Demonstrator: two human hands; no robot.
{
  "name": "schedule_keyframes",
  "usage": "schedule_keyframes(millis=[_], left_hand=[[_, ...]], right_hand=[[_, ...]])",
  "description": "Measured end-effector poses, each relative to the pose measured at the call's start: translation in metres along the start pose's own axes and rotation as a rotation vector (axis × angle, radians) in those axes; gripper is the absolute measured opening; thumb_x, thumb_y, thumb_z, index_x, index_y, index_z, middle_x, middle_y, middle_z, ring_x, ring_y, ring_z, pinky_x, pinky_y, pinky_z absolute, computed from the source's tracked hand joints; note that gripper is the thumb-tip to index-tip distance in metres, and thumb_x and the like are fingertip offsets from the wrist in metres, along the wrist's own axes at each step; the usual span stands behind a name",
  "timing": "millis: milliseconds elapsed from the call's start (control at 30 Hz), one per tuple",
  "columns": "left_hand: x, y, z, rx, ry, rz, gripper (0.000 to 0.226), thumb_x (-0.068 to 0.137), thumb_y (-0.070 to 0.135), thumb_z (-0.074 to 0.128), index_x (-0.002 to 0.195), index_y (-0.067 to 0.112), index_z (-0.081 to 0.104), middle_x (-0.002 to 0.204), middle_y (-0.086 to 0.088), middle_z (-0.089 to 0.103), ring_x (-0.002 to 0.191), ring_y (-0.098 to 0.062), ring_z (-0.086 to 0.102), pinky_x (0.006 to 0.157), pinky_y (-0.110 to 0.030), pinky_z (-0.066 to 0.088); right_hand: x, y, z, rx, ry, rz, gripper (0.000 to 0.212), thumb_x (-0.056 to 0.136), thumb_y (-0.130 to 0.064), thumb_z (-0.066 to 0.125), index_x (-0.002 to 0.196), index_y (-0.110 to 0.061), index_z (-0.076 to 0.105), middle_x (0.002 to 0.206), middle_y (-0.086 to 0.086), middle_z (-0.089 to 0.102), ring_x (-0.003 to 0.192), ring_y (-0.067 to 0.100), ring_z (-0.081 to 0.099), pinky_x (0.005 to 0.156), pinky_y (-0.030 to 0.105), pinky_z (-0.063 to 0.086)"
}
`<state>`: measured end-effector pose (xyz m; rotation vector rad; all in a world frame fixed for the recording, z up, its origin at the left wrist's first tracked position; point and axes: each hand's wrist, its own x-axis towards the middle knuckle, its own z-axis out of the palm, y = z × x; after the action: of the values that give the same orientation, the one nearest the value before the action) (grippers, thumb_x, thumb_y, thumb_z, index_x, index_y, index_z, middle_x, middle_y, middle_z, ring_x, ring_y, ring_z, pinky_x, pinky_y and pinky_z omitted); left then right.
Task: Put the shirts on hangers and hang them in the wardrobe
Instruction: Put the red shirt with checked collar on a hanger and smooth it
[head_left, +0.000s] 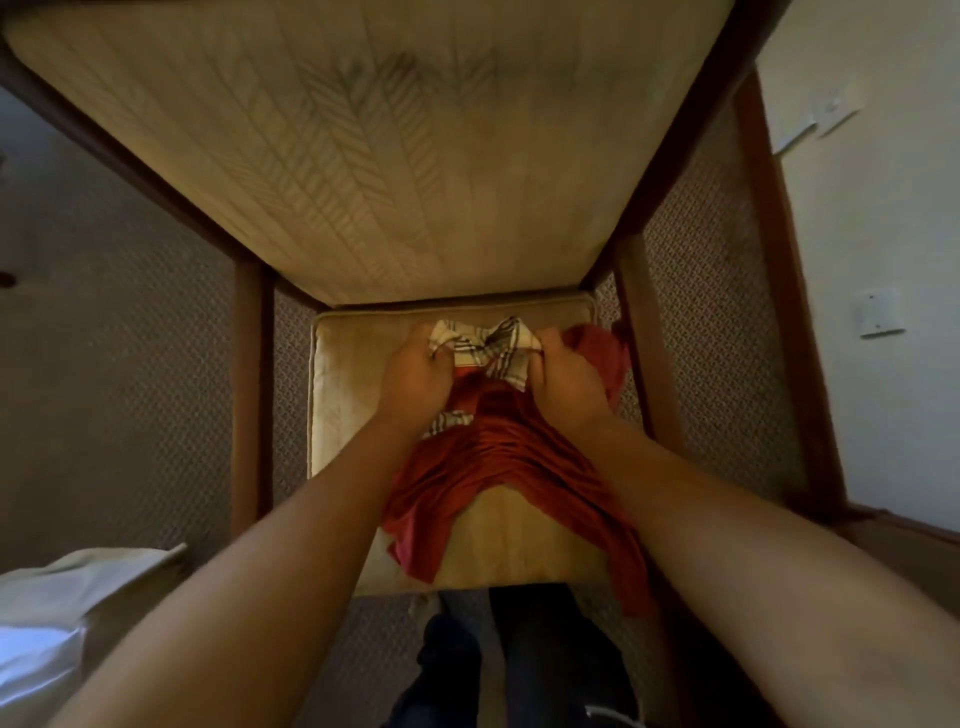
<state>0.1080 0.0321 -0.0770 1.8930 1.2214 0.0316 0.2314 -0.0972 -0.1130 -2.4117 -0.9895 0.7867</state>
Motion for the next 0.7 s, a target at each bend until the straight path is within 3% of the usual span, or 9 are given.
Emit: schedule_keyframes(millis=[100, 233, 333, 433, 500, 600, 700], left_hand=[[-0.045, 0.026, -0.016, -0.21, -0.061, -0.052, 0.018, 0.096, 0.02, 0.054, 0.111, 0.012, 0.059, 0.102, -0.001, 0.064, 0.101, -0.021, 0.061, 0.089, -0.034, 0.048], [-0.109, 0.053, -0.056, -0.764, -0.234, -0.193, 0.024, 0.093, 0.006, 0.052, 0.112, 0.019, 0.061, 0.113, -0.012, 0.067, 0.106, -0.026, 0.064, 0.095, -0.045, 0.051], [-0.152, 0.07, -0.092, -1.013, -0.461, -0.174, 0.031, 0.093, 0.0, 0.047, 0.121, 0.008, 0.059, 0.114, -0.019, 0.066, 0.104, -0.031, 0.064, 0.089, -0.046, 0.053], [-0.188, 0.092, -0.118, -0.977, -0.558, -0.072, 0.027, 0.095, 0.0, 0.047, 0.118, 0.004, 0.06, 0.106, -0.016, 0.07, 0.098, -0.027, 0.068, 0.077, -0.037, 0.056], [-0.207, 0.106, -0.127, -0.846, -0.562, 0.05, 0.023, 0.096, 0.004, 0.049, 0.115, 0.004, 0.062, 0.105, -0.014, 0.07, 0.101, -0.027, 0.068, 0.08, -0.036, 0.056], [-0.236, 0.125, -0.124, -0.569, -0.454, 0.369, 0.017, 0.097, 0.011, 0.051, 0.102, 0.017, 0.066, 0.097, -0.005, 0.071, 0.096, -0.022, 0.067, 0.08, -0.033, 0.056], [-0.262, 0.146, -0.106, -0.276, -0.31, 0.653, 0.022, 0.096, 0.016, 0.052, 0.084, 0.033, 0.057, 0.092, 0.001, 0.059, 0.092, -0.008, 0.054, 0.076, -0.015, 0.044]], right_hand=[[-0.038, -0.038, -0.023, 0.08, 0.111, 0.019, 0.028, 0.098, -0.018, 0.045, 0.123, -0.004, 0.049, 0.096, 0.022, 0.067, 0.087, 0.042, 0.063, 0.066, 0.045, 0.046], [-0.101, -0.091, -0.06, 0.154, 0.311, -0.01, 0.031, 0.095, -0.021, 0.052, 0.124, -0.011, 0.057, 0.101, 0.015, 0.07, 0.093, 0.035, 0.065, 0.074, 0.04, 0.049], [-0.16, -0.12, -0.089, 0.221, 0.459, -0.046, 0.028, 0.095, -0.025, 0.052, 0.12, -0.014, 0.059, 0.098, 0.006, 0.07, 0.089, 0.024, 0.066, 0.074, 0.036, 0.053], [-0.221, -0.137, -0.112, 0.27, 0.57, -0.021, 0.023, 0.097, -0.023, 0.051, 0.118, -0.015, 0.058, 0.093, -0.003, 0.067, 0.082, 0.009, 0.066, 0.07, 0.03, 0.056], [-0.259, -0.142, -0.127, 0.275, 0.643, 0.026, 0.027, 0.098, -0.024, 0.05, 0.122, -0.014, 0.057, 0.093, -0.005, 0.066, 0.079, 0.002, 0.064, 0.065, 0.022, 0.056], [-0.317, -0.142, -0.148, 0.27, 0.788, 0.111, 0.029, 0.098, -0.026, 0.05, 0.123, -0.013, 0.057, 0.088, -0.004, 0.067, 0.074, 0.002, 0.066, 0.056, 0.02, 0.056], [-0.371, -0.132, -0.163, 0.228, 0.944, 0.184, 0.027, 0.098, -0.027, 0.052, 0.118, -0.011, 0.06, 0.085, -0.005, 0.068, 0.07, 0.001, 0.065, 0.051, 0.017, 0.052]])
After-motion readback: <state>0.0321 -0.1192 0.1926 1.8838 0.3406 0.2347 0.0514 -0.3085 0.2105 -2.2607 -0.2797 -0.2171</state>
